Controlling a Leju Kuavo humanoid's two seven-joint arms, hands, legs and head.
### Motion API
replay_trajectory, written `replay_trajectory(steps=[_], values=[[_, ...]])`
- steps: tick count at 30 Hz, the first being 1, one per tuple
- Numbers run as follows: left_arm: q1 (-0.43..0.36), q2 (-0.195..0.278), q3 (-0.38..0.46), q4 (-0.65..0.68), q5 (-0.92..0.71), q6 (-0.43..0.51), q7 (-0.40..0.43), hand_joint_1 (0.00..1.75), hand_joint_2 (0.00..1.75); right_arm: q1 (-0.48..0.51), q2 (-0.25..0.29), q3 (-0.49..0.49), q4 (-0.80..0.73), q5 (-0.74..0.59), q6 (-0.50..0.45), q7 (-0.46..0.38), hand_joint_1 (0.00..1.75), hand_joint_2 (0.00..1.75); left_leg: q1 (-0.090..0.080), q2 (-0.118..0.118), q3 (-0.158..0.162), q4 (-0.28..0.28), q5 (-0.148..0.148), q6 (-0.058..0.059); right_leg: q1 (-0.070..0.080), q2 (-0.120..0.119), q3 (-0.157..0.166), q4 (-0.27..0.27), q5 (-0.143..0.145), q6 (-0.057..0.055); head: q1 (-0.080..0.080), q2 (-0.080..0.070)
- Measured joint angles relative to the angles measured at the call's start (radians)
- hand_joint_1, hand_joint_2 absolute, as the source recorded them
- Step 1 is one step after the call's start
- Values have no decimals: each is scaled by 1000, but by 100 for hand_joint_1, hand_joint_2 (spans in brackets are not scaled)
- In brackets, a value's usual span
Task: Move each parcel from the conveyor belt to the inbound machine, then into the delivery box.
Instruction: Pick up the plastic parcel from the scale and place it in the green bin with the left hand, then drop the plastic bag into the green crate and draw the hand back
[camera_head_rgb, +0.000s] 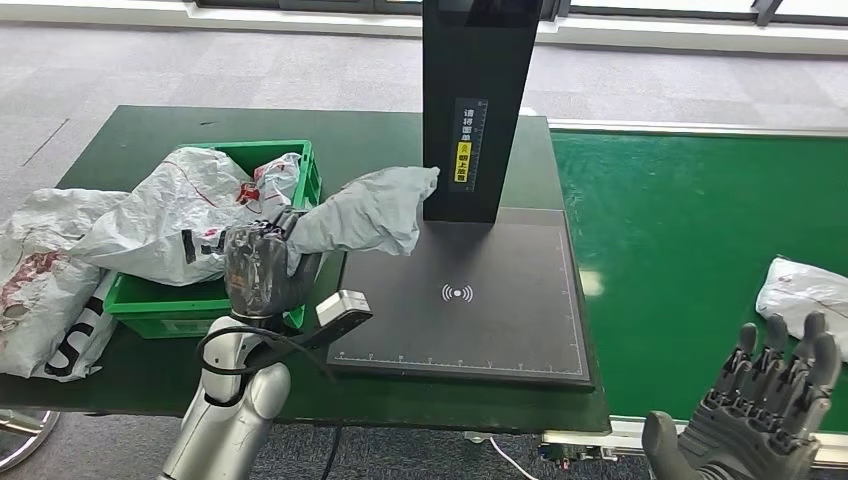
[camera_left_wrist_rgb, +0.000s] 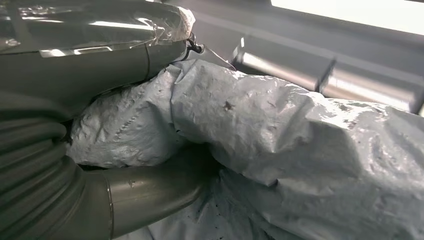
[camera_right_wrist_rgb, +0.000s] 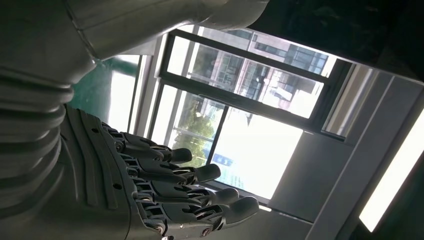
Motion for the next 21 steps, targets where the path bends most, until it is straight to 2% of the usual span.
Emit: replay_trajectory(steps=[6, 8, 10, 13, 17, 21], values=[[-4, 13, 177, -145, 136, 20, -185, 175, 175, -7, 0, 0, 9, -18, 1, 0, 0, 175, 1, 0, 0, 0, 0, -1, 1, 0, 0, 1, -1, -1, 0, 0], [-16, 17, 240, -161, 178, 20, -211, 175, 175, -11, 0, 0, 13, -19, 0, 0, 0, 175, 2, 0, 0, 0, 1, -1, 2, 0, 0, 1, -1, -1, 0, 0], [-46, 28, 312, -150, 193, 20, -194, 175, 175, -15, 0, 0, 18, -21, -2, 0, 0, 175, 2, 0, 0, 0, 1, -2, 2, 0, 0, 1, -1, -1, 0, 0], [-125, 70, 427, -39, 242, 20, -177, 175, 175, -19, -2, 0, 24, -29, -9, 0, 0, 175, 2, 0, 1, -1, 2, -3, 2, 0, 0, 1, 0, -3, 0, 0], [-196, 121, 597, 136, 320, 20, -245, 175, 175, -22, -5, 0, 28, -37, -9, 0, 0, 175, 2, 6, 1, -1, 3, -5, 2, 4, -4, 3, 2, -6, 0, 0], [-223, 140, 671, 222, 329, 20, -253, 175, 175, -30, -7, 1, 32, -37, -6, 0, 0, 175, 2, 2, 0, -1, 3, -5, 2, 1, -3, 3, 1, -6, 0, 0]])
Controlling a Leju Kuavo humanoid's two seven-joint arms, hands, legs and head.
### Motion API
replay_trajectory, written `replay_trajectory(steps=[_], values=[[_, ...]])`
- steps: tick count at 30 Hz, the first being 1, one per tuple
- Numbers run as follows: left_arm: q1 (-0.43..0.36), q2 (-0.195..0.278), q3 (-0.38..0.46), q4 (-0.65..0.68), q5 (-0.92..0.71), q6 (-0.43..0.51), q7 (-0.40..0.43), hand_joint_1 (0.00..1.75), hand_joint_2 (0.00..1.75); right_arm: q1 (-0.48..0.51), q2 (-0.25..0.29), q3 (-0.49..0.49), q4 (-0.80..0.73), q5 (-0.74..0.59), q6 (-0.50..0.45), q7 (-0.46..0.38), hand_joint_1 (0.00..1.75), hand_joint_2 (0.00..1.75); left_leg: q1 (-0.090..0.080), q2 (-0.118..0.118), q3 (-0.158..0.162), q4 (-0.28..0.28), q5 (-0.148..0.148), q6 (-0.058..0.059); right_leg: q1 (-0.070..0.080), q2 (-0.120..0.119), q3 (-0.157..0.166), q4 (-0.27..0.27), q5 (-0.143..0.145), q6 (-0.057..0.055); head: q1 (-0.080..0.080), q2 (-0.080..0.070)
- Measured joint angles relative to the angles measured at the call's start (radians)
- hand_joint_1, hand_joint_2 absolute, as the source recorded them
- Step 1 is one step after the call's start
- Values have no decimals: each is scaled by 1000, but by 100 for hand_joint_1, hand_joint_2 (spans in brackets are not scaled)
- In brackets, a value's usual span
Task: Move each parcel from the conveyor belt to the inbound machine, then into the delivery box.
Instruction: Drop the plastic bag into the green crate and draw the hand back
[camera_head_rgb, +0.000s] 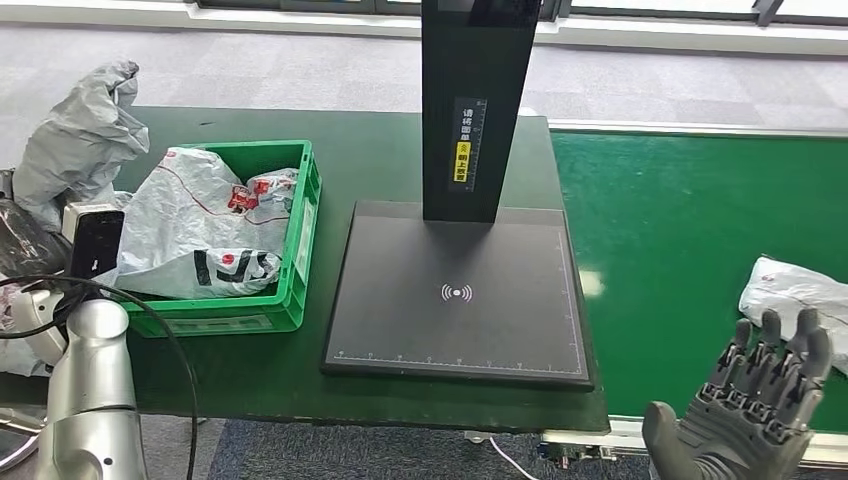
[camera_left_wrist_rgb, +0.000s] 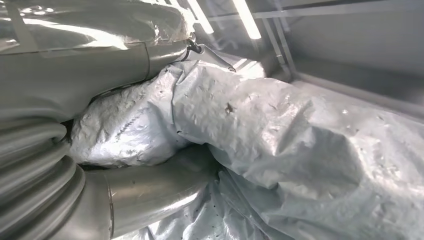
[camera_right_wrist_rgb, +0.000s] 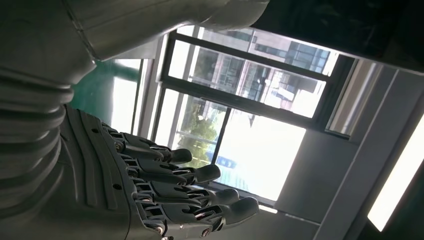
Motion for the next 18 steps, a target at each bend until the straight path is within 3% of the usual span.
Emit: replay_trajectory(steps=[5, 9, 12, 16, 18], values=[[-9, 15, 51, 40, 41, 0, 26, 175, 175, -6, 0, 0, 5, -3, 25, 0, 0, 175, 0, 2, 0, 0, 0, 0, 0, 1, -1, 0, 0, 0, 0, 0], [-19, 23, 83, 61, -60, 0, 77, 175, 175, -21, 0, 0, 15, 0, 47, 0, 0, 175, 0, 0, 0, 0, 0, 0, 0, 0, -1, 0, 0, 0, 0, 0], [-35, 27, 86, 120, -169, -18, 167, 169, 175, -24, 0, 0, 18, 9, 53, 0, 0, 175, 0, -1, 0, 0, 0, 0, 0, -1, -1, 0, 0, 0, 0, 0], [-59, 34, 85, 266, -268, -121, 299, 0, 175, -28, 0, 0, 19, 19, 77, 0, 0, 175, 0, 0, 0, 0, 0, -1, 0, 0, 0, 0, 0, 0, 0, 0], [-62, 35, 85, 332, -261, -154, 308, 0, 87, -37, 0, 0, 21, 19, 93, 0, 0, 175, 0, 2, 0, 0, 0, -1, 0, 1, -1, 0, 0, 0, 0, 0]])
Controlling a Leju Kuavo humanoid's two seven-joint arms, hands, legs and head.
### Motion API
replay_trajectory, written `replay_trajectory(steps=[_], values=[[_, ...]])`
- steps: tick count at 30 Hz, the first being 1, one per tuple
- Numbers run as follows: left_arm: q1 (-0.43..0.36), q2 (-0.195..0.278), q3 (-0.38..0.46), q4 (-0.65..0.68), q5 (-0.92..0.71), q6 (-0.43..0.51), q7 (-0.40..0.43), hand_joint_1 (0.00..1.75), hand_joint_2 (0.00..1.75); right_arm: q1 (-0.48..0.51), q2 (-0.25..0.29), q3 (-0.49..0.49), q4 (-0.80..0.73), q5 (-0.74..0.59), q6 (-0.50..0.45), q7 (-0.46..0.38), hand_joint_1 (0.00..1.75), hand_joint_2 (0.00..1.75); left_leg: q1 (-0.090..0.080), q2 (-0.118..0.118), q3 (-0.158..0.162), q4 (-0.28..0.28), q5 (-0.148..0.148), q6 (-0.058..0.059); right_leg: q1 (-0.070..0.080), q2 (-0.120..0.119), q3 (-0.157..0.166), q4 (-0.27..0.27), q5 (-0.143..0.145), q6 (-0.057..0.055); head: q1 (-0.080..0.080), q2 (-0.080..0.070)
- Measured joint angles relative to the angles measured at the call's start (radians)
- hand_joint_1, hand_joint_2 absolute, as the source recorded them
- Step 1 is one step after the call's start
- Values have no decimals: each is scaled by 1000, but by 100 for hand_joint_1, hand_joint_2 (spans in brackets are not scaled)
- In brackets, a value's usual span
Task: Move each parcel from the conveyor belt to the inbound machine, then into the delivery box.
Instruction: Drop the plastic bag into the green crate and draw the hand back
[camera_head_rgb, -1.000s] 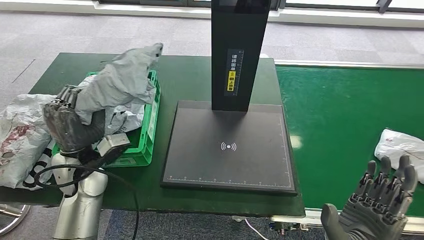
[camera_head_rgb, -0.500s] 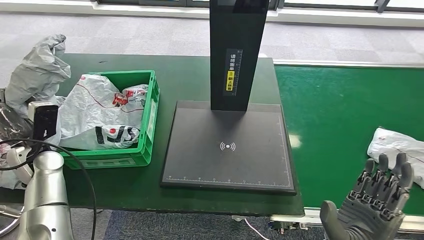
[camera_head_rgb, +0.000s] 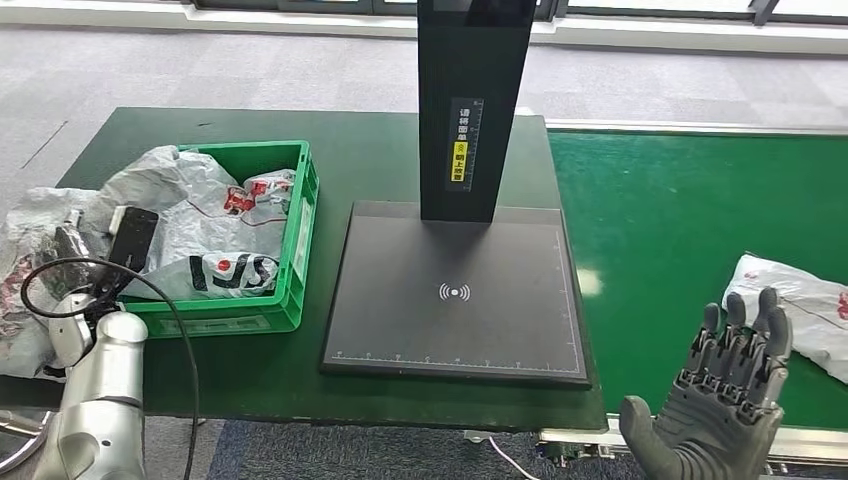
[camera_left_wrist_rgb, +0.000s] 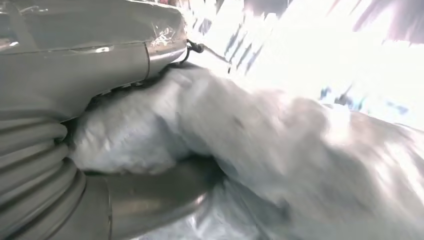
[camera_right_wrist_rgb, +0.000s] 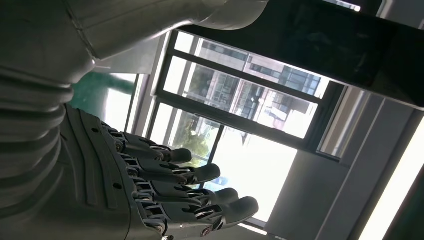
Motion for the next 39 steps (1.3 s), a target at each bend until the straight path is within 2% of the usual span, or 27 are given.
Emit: replay_trajectory(steps=[2, 10, 15, 19, 23, 26, 28, 32, 36, 39], values=[[0, -3, 0, 44, 16, -19, -7, 0, 0, -9, 0, 0, 4, 1, 14, 0, 0, 175, 0, 1, 0, 0, 0, 0, 0, 1, 0, 0, 0, 0, 0, 0], [5, -30, -18, 65, 99, -75, -29, 0, 0, -29, 5, 0, 20, 4, 36, 0, 0, 175, 0, -3, 0, 0, 0, 0, 0, -2, 1, 0, 0, 1, 0, 0], [49, -53, -49, -15, 225, -89, -73, 0, 0, -31, 6, -1, 28, 4, 28, 0, 0, 175, 0, -3, 0, 0, 0, 0, 0, -2, 1, 0, 0, 0, 0, 0], [126, -92, -121, -172, 286, -35, -85, 0, 0, -30, 9, -2, 30, 12, 4, 0, 0, 175, 0, -2, 0, 0, 0, 0, 0, -1, 0, 0, 0, 1, 0, 0], [206, -136, -235, -370, 149, 125, -66, 0, 0, -21, 17, -2, 30, 27, -31, 1, 0, 175, -1, -3, -1, 0, -1, 1, -1, -2, 1, 0, -1, 1, 0, 0], [248, -188, -256, -507, 78, 152, -171, 0, 0, -8, 23, -2, 30, 35, -68, 2, 0, 175, -1, -3, -1, 0, -2, 1, -1, -2, 1, 0, -1, 2, 0, 0], [265, -216, -259, -566, 92, 154, -243, 0, 0, 0, 24, -2, 30, 37, -86, 3, 0, 175, -1, -2, -1, 0, -2, 1, -1, -1, 1, 0, -1, 2, 0, 0], [314, -257, -263, -722, 239, 155, -405, 0, 0, 16, 24, -2, 30, 35, -115, 5, 0, 175, -1, 0, -1, 0, -2, 0, 0, 0, 0, 0, -1, 1, 0, 0], [393, -261, -297, -963, 457, 155, -436, 0, 0, 17, 24, -1, 35, 44, -130, 43, 0, 175, 0, 0, 0, 0, -3, -1, 0, 0, 0, 0, -2, 0, 0, 0], [460, -262, -338, -1086, 610, 155, -439, 0, 0, 14, 24, -7, 59, 82, -147, 94, 0, 175, 0, -1, 0, 0, -4, 0, 0, -1, 0, 0, -5, 0, 0, 0]])
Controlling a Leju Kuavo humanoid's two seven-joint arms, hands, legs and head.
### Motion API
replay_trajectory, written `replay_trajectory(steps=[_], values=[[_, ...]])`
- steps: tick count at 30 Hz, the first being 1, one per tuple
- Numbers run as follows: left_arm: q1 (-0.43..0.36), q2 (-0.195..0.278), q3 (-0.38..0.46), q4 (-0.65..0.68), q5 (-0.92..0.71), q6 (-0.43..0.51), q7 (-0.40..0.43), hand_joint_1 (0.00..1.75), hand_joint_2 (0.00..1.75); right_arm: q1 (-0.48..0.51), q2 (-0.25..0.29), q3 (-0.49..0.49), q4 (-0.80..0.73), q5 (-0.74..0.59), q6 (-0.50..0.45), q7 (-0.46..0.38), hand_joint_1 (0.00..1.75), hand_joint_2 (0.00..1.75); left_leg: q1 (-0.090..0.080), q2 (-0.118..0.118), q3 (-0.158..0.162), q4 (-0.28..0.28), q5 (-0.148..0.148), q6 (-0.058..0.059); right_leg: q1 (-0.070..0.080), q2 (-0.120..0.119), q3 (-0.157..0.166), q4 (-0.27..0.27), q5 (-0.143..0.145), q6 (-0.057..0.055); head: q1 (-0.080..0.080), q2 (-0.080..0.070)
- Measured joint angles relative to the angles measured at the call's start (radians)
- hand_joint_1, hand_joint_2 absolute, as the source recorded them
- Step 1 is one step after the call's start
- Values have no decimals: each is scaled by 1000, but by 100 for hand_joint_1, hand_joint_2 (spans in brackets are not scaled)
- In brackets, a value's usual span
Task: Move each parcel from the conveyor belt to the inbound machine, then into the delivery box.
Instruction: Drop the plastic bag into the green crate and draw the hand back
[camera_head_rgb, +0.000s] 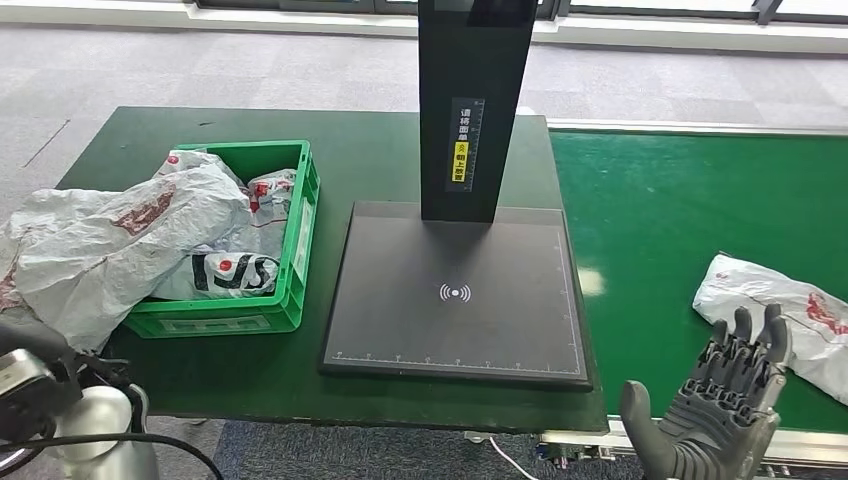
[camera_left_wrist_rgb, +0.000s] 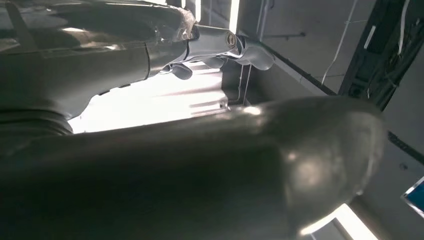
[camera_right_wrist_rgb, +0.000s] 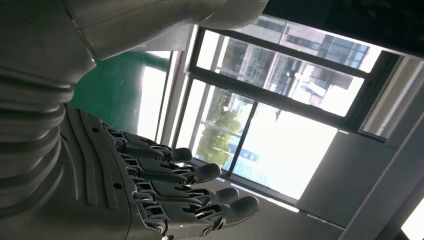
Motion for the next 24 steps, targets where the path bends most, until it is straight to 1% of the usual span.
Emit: replay_trajectory(steps=[4, 6, 7, 9, 10, 11, 12, 13, 14, 15, 16, 17, 18, 20, 22, 24], values=[[91, 15, -77, -52, 181, 0, 0, 0, 0, -12, 6, -65, 68, 130, -44, 82, 0, 175, 0, -1, 0, 0, -1, 1, 0, -1, 1, 0, -1, 1, 0, 0], [122, 28, -109, -53, 255, 0, 0, 0, 0, -23, 14, -116, 107, 235, -75, 125, 0, 175, 0, -1, 1, 0, -1, 1, 0, 0, 1, 0, -1, 1, 0, 0], [134, 37, -126, -50, 305, 0, 0, 0, 0, -32, 22, -147, 128, 327, -90, 155, 0, 175, -1, -1, 1, 0, -1, 1, -1, 0, 1, 0, 0, 1, 0, 0], [154, 58, -161, -34, 415, -4, 1, 0, 0, -68, 45, -223, 168, 579, -110, 227, 0, 175, -1, 0, 1, 0, -1, 1, 0, 0, 1, 0, 1, 1, 0, 0], [163, 66, -176, -24, 452, -9, 2, 0, 0, -94, 53, -270, 189, 714, -110, 274, 0, 175, 0, 0, 1, 0, 0, 1, 0, 0, 1, 0, 1, 1, 0, 0], [170, 71, -187, -12, 471, -17, 1, 0, 0, -122, 45, -313, 211, 822, -97, 338, 0, 175, 0, 0, 1, 0, 0, 1, 0, 0, 2, 0, 2, 1, 0, 0], [174, 73, -193, 4, 477, -28, 1, 0, 0, -155, 10, -343, 238, 890, -68, 431, 0, 175, -1, 0, 1, 0, 0, 2, -1, 0, 2, 0, 2, 2, 0, 0], [178, 74, -196, 22, 479, -38, 1, 0, 0, -193, -51, -359, 269, 930, -34, 563, 0, 175, -2, 0, 0, 0, 1, 3, -2, 0, 3, 0, 3, 3, 0, 0], [180, 74, -198, 42, 480, -47, 1, 0, 0, -237, -126, -351, 303, 940, -2, 725, 0, 175, -4, 0, -2, 0, 2, 5, -4, 0, 2, 0, 4, 5, 0, 0], [182, 74, -199, 59, 480, -53, 1, 0, 0, -289, -202, -324, 341, 938, 28, 895, 0, 175, -5, 0, -3, 1, 3, 7, -4, 0, 1, 0, 6, 7, 1, 0], [182, 74, -200, 75, 478, -58, 1, 0, 0, -339, -265, -279, 380, 938, 54, 1028, 0, 175, -5, 1, -3, 1, 4, 8, -5, 2, 0, -1, 7, 7, 1, 0], [180, 73, -201, 90, 475, -61, 1, 0, 0, -383, -318, -213, 419, 939, 83, 1114, 0, 175, -5, 3, -2, 1, 4, 8, -5, 3, -1, -1, 9, 8, 2, 0], [175, 72, -202, 105, 472, -64, 1, 0, 0, -417, -364, -137, 459, 940, 112, 1151, 0, 175, -5, 5, -1, 1, 4, 8, -5, 5, -1, -2, 9, 8, 2, 0], [160, 68, -203, 137, 467, -65, 1, 0, 0, -455, -444, 13, 551, 940, 138, 1150, 0, 175, -6, 2, 0, 1, 5, 10, -5, 2, 0, -2, 8, 10, 2, 0], [147, 63, -204, 169, 465, -65, 1, 0, 0, -474, -502, 97, 653, 937, 123, 1149, 0, 175, -6, -8, -2, 2, 7, 11, -5, -8, 2, -2, 7, 11, 2, 0], [142, 60, -204, 195, 465, -65, 1, 0, 0, -489, -546, 135, 736, 936, 100, 1149, 0, 175, -5, -14, -4, 2, 8, 11, -5, -14, 3, -2, 6, 12, 2, 0]])
